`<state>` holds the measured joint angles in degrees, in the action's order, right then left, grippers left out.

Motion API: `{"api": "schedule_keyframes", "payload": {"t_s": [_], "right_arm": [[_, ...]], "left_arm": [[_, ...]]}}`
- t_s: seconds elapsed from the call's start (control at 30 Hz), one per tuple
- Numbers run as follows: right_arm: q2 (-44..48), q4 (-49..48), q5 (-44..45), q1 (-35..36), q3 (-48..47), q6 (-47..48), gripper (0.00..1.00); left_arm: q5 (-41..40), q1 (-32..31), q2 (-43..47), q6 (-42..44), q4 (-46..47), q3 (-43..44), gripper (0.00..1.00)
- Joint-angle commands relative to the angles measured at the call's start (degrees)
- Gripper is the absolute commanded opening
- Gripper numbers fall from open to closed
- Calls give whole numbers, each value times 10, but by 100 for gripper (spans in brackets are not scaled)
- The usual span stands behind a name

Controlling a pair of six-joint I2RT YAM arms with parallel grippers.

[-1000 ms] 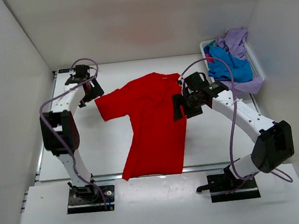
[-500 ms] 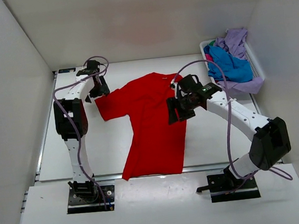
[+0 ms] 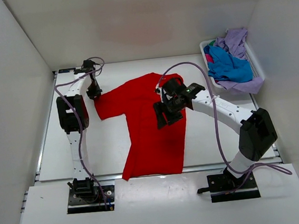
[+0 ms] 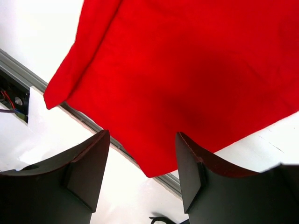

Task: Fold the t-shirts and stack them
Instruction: Flatten out the tshirt

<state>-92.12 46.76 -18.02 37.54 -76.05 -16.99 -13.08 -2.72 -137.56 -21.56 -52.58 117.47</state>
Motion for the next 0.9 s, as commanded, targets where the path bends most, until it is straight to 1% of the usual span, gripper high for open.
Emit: {"api": "schedule_keyframes", "payload": {"t_s": [0.0,0.07,0.1,0.17,0.23,0.27,0.3,0.33,0.37,0.4,0.43,0.47,0.5,0.53,0.57,0.6,0.63,0.67,0.7,0.73,0.77,0.8,0.83,0.87], "right_arm": [[9,-1,-2,13,-9,-4,56],[4,-4,-10,23,-2,-4,56],[-2,-9,-8,35,8,5,57],[-13,-23,-2,50,17,5,59],[-31,-36,33,60,21,-1,60],[-38,-38,42,66,27,-6,57],[-54,-37,68,63,27,-5,51],[-65,-30,72,64,31,-2,32],[-71,-26,89,62,29,-3,21],[-79,-16,103,60,31,-2,19],[-84,-9,110,58,34,2,20],[-85,-8,120,58,36,-1,22],[-89,1,129,56,42,3,31],[-93,2,135,58,47,9,37],[-96,0,138,50,52,10,51],[-101,3,136,51,52,9,67],[-107,3,139,53,56,15,72],[-109,-1,140,50,62,17,74],[-113,-4,140,47,68,20,72],[-120,-8,135,44,71,25,63],[-134,-18,125,36,78,33,58],[-141,-19,121,32,75,32,50],[-156,-23,124,29,67,42,25],[-171,-21,134,23,58,45,9]], "left_arm": [[20,27,-28,5,-28,18,26],[8,26,-26,-1,-37,12,6],[3,26,-25,-2,-39,9,0],[-11,27,-18,-15,-53,11,0],[21,58,-2,-9,-48,11,0],[37,72,1,-15,-51,12,0],[43,75,11,-13,-53,15,0],[44,88,31,-22,-58,16,0],[46,96,53,-25,-55,15,0],[55,108,59,-25,-52,14,0],[58,114,78,-33,-48,14,0],[76,129,97,-32,-47,10,0],[89,131,104,-41,-43,11,0],[93,141,119,-50,-44,10,0],[96,148,131,-51,-43,3,0],[96,153,139,-58,-45,9,0],[88,156,148,-59,-52,9,0],[88,156,157,-61,-53,6,0],[89,153,164,-66,-57,4,0],[91,159,174,-68,-58,-7,0],[90,151,184,-73,-64,-20,0],[93,148,192,-75,-64,-29,0],[91,144,202,-74,-65,-43,0],[90,141,209,-77,-70,-57,0]]}}
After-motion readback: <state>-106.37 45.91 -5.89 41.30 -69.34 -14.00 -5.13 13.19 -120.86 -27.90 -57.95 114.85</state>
